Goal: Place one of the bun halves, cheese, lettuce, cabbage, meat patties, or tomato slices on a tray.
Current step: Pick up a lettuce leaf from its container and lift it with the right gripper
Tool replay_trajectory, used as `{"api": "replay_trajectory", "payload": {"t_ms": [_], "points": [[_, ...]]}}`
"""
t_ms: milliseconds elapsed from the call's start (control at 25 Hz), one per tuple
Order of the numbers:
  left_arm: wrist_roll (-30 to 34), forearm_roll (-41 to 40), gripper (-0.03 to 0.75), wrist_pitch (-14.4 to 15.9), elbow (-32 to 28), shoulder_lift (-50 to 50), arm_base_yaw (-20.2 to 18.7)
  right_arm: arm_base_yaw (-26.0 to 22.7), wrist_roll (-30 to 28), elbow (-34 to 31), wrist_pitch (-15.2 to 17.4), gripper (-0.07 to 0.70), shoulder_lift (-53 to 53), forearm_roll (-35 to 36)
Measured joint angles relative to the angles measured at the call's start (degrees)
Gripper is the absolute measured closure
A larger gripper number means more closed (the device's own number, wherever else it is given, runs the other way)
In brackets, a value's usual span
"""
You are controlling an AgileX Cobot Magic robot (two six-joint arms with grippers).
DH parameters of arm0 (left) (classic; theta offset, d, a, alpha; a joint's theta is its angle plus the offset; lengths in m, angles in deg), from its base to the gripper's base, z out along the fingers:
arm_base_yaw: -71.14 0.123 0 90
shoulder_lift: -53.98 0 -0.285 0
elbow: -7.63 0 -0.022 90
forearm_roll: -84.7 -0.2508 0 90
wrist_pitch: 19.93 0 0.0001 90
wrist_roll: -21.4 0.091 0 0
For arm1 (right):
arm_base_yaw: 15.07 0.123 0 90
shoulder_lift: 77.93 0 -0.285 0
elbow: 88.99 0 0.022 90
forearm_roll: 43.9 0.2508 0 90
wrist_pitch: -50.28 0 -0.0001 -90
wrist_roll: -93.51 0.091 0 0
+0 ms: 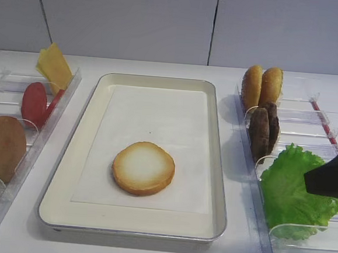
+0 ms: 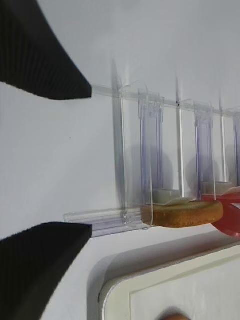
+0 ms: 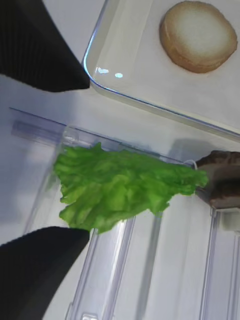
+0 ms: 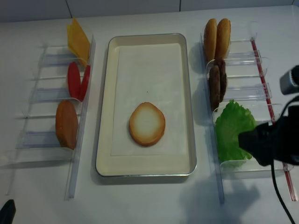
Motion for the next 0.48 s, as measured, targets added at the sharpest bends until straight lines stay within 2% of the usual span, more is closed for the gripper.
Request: {"api": "replay_trajectory", "payload": {"t_ms": [200,480], "points": [[0.0,0.0,0.228,0.0,0.0,0.0,0.0,0.0,-1.1,4.0,-0.4,0.069,-5.6,1.0],[0.0,0.0,0.228,0.0,0.0,0.0,0.0,0.0,-5.2,4.8,0.4,0.069,-9.5,4.5]]}}
